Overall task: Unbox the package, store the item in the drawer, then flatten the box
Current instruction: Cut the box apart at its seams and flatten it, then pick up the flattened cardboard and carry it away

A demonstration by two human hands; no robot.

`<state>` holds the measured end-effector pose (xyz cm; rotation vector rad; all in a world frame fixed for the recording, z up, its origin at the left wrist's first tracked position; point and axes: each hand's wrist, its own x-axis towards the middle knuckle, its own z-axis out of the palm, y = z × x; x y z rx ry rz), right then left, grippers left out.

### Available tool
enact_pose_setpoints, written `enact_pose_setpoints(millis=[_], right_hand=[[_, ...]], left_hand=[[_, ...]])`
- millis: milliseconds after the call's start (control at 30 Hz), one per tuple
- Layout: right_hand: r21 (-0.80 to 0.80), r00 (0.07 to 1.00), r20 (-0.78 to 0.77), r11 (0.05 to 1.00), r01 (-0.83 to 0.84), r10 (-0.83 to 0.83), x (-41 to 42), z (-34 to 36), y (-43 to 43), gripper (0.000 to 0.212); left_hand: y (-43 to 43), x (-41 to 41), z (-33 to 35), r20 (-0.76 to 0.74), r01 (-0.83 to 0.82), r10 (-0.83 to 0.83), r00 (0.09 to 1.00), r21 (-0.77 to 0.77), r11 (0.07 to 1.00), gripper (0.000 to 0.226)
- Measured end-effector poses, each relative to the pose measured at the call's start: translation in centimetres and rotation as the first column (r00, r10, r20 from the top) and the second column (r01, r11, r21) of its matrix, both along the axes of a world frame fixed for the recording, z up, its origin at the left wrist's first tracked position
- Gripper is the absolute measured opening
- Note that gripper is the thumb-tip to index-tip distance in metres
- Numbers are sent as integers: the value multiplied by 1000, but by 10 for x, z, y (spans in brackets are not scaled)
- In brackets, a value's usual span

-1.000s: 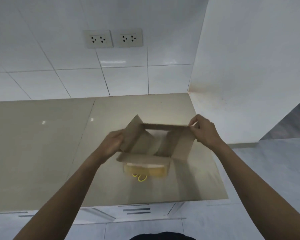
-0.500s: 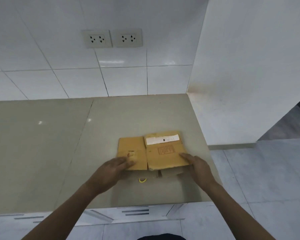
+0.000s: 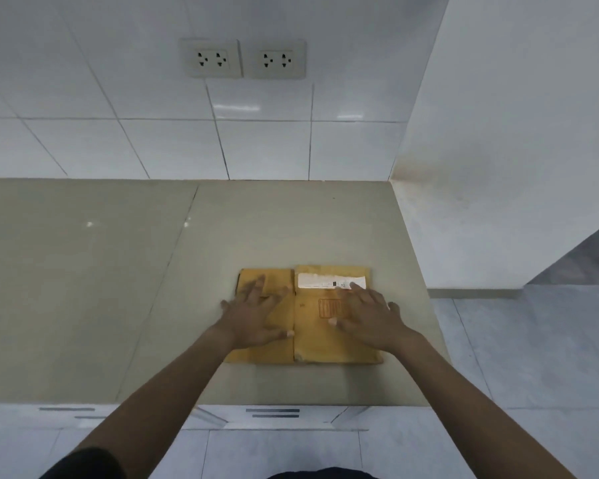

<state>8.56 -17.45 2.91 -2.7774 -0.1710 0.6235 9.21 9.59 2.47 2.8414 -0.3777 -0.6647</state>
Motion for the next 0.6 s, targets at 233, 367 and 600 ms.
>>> enact_pose_setpoints(millis=[233,367,600], right_hand=[[-113,999,30,993,19,-15,3,-21,13,69],[-34,962,109,966,256,-251,10,-16,17,64],[69,811,178,829,555,-557,9,-9,27,63]], left_hand=[[-14,8,-17,-8,-131,131,991,33,991,75],[-16,16,-4,-12,-358,359,933,-130,925,60],[9,16,8,-212,-864,843,494,-234,447,62]])
